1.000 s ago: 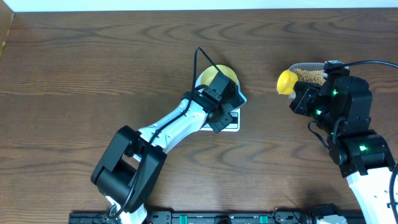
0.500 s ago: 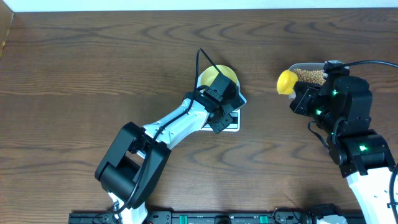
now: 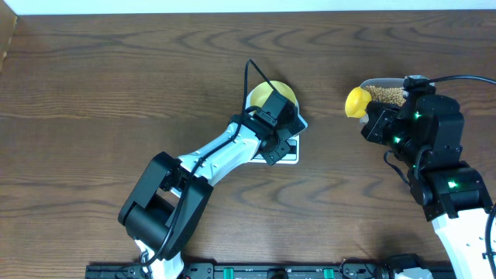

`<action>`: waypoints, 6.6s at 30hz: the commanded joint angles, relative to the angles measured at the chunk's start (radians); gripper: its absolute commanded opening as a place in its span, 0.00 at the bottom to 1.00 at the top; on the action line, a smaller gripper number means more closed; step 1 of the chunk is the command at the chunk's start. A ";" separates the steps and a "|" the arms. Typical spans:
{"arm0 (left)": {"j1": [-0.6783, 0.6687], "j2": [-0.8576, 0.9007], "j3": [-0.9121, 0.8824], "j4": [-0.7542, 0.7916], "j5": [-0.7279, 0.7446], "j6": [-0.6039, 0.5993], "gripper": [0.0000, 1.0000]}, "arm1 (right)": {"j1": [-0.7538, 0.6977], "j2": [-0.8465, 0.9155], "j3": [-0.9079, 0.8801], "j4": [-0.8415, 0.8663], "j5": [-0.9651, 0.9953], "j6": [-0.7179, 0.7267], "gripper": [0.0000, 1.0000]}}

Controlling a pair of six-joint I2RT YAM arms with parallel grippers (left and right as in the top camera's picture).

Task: Scoop item into bowl and weigh 50g on scale

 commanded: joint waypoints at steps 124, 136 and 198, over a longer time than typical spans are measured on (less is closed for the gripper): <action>-0.002 0.003 0.000 -0.041 -0.010 0.005 0.08 | -0.004 0.001 0.023 -0.001 0.008 -0.015 0.01; -0.002 -0.113 0.000 -0.049 -0.009 0.005 0.08 | -0.004 0.001 0.023 -0.001 0.008 -0.016 0.01; 0.301 -0.698 0.000 -0.381 0.095 0.144 0.89 | -0.004 0.001 0.023 -0.009 0.063 -0.033 0.01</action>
